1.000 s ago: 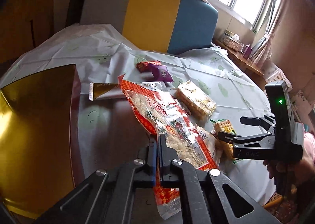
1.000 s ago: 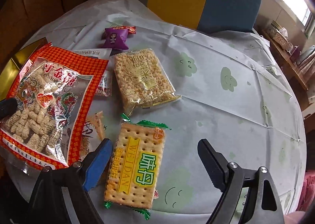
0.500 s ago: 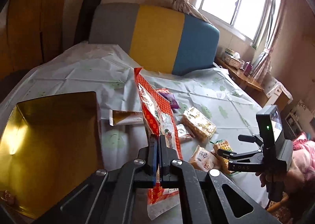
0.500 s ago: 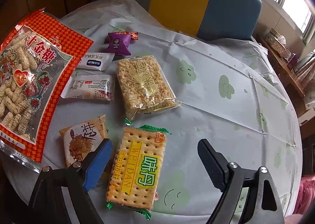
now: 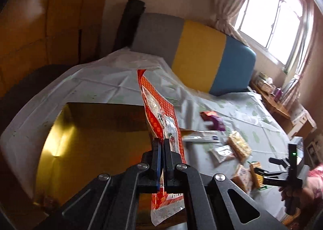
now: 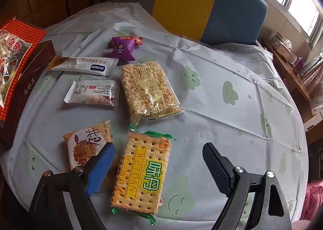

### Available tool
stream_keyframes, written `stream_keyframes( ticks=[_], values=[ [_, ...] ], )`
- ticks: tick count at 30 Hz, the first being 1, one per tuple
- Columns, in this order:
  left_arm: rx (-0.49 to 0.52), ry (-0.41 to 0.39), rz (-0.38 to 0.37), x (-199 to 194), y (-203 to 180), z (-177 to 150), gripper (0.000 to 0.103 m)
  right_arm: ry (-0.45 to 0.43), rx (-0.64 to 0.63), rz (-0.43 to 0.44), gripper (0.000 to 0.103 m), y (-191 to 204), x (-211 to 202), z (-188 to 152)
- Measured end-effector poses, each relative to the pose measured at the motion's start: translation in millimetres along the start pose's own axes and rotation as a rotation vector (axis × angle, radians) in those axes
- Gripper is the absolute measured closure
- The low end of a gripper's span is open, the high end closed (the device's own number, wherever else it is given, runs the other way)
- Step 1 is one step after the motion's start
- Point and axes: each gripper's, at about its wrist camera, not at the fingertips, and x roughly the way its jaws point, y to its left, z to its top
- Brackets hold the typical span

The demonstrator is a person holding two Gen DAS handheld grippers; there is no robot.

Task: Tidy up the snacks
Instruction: 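Lift the red bag with the left gripper and carry it over the tin, then lower the red bag into the tin and open the left gripper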

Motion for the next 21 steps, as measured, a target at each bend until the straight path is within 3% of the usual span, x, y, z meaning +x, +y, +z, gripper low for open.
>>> stream_keyframes(
  ticks=[7, 13, 18, 21],
  values=[
    [0.037, 0.042, 0.082, 26.6, 20.0, 0.6, 0.102, 0.008, -0.017, -0.001, 0.013, 5.6, 1.1, -2.2],
    [0.060, 0.131, 0.150, 70.4, 27.2, -1.7, 0.099, 0.013, -0.017, -0.015, 0.013, 5.0, 1.4, -3.1],
    [0.011, 0.182, 0.289, 86.8, 40.5, -6.9, 0.094, 0.025, -0.018, -0.020, 0.013, 4.9, 3.4, -3.8],
    [-0.018, 0.174, 0.308, 81.3, 45.6, -10.7, 0.094, 0.026, -0.028, -0.024, 0.013, 6.6, 3.8, -4.0]
  ],
)
